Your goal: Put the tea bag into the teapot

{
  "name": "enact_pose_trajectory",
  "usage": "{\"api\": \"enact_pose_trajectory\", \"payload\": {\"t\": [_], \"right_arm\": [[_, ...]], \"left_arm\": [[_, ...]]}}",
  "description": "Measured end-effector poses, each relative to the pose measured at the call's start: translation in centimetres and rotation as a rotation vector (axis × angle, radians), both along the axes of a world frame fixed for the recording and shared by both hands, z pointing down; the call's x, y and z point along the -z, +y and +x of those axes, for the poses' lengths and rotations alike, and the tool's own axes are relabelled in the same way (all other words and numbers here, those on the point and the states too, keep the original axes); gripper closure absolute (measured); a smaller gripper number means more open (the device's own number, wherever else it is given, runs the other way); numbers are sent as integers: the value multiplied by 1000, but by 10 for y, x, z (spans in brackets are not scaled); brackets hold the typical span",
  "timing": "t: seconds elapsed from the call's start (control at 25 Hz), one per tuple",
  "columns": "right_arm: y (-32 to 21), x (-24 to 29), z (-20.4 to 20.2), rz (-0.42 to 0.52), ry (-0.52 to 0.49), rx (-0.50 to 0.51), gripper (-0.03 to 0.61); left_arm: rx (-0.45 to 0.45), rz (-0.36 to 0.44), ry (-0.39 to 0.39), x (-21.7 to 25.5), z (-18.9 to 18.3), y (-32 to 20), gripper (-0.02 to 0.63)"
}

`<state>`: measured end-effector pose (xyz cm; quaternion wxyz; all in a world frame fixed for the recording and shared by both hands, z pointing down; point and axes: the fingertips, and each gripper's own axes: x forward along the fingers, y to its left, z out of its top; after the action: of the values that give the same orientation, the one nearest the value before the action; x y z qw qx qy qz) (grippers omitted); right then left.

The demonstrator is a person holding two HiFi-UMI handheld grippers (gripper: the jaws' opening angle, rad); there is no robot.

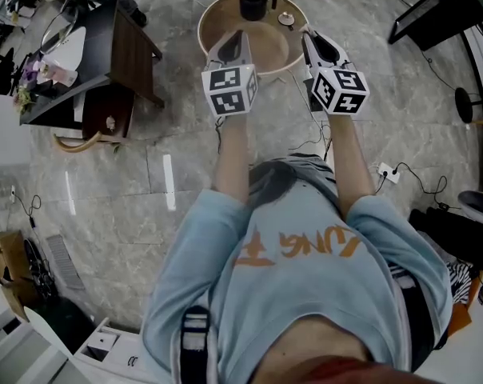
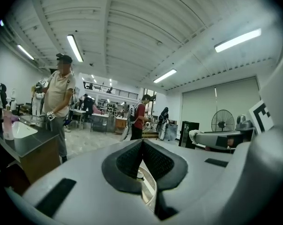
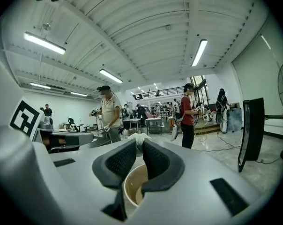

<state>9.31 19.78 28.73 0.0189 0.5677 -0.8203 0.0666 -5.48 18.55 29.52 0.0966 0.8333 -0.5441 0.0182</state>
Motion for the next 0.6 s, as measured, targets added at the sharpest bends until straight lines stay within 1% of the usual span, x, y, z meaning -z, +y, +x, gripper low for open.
{"api": "enact_pose_trajectory", "payload": {"t": [0.16,0.24,0.36,0.44,0.52,0.6], "right_arm": [[-2,-8,0,-22,8,-7,517],[-4,-14,8,-38,19,-19,517],[-7,-22,34,-70,7,-79,517],[-10,-21,49,-74,-12,-112,517],[-13,-21,55,-74,-18,-121,517],[-16,-23,52,-77,-10,-104,517]], "left_arm": [[9,-27,24,-8,-8,-7,589],[7,-39,38,-14,-7,-9,589],[-7,-56,50,-21,-1,-13,589],[-24,-61,53,-22,6,-15,589],[-49,-61,57,-23,16,-18,589],[-61,-80,74,-31,20,-22,589]]}}
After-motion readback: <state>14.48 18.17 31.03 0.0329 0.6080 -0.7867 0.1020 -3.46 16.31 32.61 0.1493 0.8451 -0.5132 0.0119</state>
